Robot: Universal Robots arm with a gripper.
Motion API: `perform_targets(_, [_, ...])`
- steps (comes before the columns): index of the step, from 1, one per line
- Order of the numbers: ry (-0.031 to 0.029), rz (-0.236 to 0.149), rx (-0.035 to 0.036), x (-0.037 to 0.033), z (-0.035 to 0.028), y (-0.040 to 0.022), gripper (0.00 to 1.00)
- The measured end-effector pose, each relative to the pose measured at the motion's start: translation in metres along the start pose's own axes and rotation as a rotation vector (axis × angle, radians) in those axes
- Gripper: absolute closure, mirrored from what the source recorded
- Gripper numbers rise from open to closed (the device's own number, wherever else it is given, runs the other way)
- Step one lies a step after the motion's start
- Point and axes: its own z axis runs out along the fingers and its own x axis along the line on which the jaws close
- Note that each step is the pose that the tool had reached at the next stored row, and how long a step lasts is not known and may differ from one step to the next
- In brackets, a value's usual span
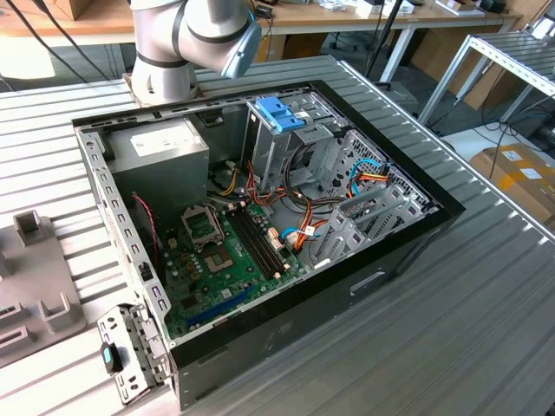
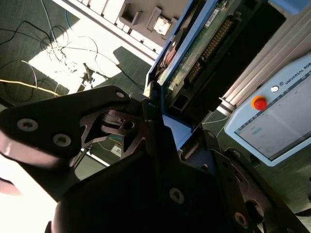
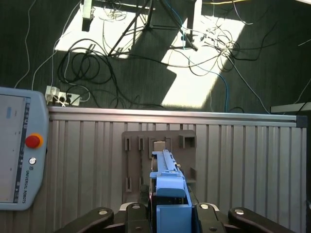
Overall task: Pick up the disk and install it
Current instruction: 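Pick up the disk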
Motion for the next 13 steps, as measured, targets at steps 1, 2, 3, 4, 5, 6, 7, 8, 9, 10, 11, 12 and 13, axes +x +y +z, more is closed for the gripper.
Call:
perform_targets(1, [0.0, 0.0, -0.0001, 0.0, 0.0, -0.0005, 0.63])
perform_targets(2, [0.0001, 0.0, -0.0001, 0.0, -0.0001, -0.0009, 0.63])
perform_targets(3, [0.0001, 0.0, 0.0, 0.0001, -0.0001, -0.0017, 0.63])
perform_targets(4, [0.0001, 0.0, 0.0, 0.0001, -0.0001, -0.0022, 0.63])
perform_targets(5, [0.0001, 0.0, -0.0001, 0.0001, -0.0002, -0.0027, 0.63])
perform_targets(6, [0.0001, 0.0, 0.0, 0.0001, -0.0002, -0.0032, 0.63])
perform_targets(7, [0.0002, 0.0, -0.0001, 0.0001, -0.0002, -0.0039, 0.63])
perform_targets(8, [0.0001, 0.0, 0.0, 0.0002, -0.0002, -0.0043, 0.63])
perform_targets(9, [0.0002, 0.0, 0.0, 0.0002, -0.0002, -0.0049, 0.63])
perform_targets(10, [0.0002, 0.0, 0.0, 0.0002, -0.0002, -0.0054, 0.63])
perform_targets(11, [0.0002, 0.0, 0.0, 0.0003, -0.0003, -0.006, 0.63])
perform_targets(12, [0.0002, 0.0, 0.0, 0.0003, -0.0003, -0.0065, 0.63])
perform_targets(13, [0.0003, 0.0, -0.0001, 0.0003, -0.0004, -0.0071, 0.63])
